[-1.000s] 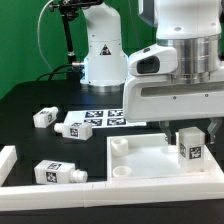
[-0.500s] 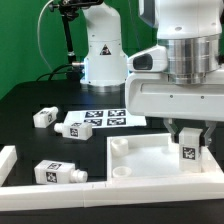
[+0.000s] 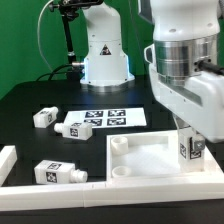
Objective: Assemble one leg
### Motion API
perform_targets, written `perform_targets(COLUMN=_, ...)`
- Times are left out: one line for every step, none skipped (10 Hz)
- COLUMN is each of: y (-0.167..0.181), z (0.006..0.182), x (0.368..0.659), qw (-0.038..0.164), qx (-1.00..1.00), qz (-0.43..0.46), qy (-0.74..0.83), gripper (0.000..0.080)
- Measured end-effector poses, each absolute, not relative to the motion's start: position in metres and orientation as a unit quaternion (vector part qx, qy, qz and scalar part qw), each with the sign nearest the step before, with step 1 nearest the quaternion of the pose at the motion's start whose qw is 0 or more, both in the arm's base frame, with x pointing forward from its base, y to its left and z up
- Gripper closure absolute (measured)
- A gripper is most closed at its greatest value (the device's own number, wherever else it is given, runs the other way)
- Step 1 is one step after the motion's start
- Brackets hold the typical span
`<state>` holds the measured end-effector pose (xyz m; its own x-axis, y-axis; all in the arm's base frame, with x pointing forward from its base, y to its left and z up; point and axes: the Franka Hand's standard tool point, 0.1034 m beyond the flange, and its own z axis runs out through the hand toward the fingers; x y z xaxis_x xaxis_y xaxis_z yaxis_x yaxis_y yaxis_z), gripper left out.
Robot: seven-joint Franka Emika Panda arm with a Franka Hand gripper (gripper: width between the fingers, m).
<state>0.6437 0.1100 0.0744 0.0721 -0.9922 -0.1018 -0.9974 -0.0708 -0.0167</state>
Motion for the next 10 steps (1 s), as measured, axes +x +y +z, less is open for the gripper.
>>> perform_targets(y=0.1104, z=0.0735, x=0.6441, qw=0.043, qx=-0.689, qz=0.036, qy=0.723, gripper=0.0512)
perform_targets(y=0.111, z=0.0735, x=0.6445, qw=0.043, qx=-0.649, qz=0.037, qy=0.759, gripper=0.0512)
perform_targets(y=0.1106, z=0.0735, x=0.6446, qw=0.044, qx=-0.628, qz=0.037, qy=0.776, gripper=0.0512)
perform_targets(y=0.1108, z=0.0736, x=0.6446, qw=0.044, qx=-0.613, qz=0.037, qy=0.788, gripper=0.0512)
perform_targets(y=0.1108, z=0.0737, x=0.6446, qw=0.043, qx=-0.607, qz=0.037, qy=0.793, gripper=0.0512)
perform_targets(y=0.111, z=0.0738, x=0.6447, qw=0.043, qx=-0.601, qz=0.036, qy=0.797, gripper=0.0512)
perform_targets(y=0.1109, z=0.0738, x=0.6447, qw=0.043, qx=-0.605, qz=0.036, qy=0.794, gripper=0.0512)
perform_targets(y=0.1112, z=0.0727, x=0.6441, qw=0.042, qx=-0.607, qz=0.037, qy=0.793, gripper=0.0512)
perform_targets(y=0.1113, z=0.0724, x=0.6442, qw=0.043, qx=-0.607, qz=0.036, qy=0.793, gripper=0.0345)
perform_targets(y=0.112, z=0.0738, x=0.6451, qw=0.044, qx=-0.61, qz=0.035, qy=0.79, gripper=0.0345)
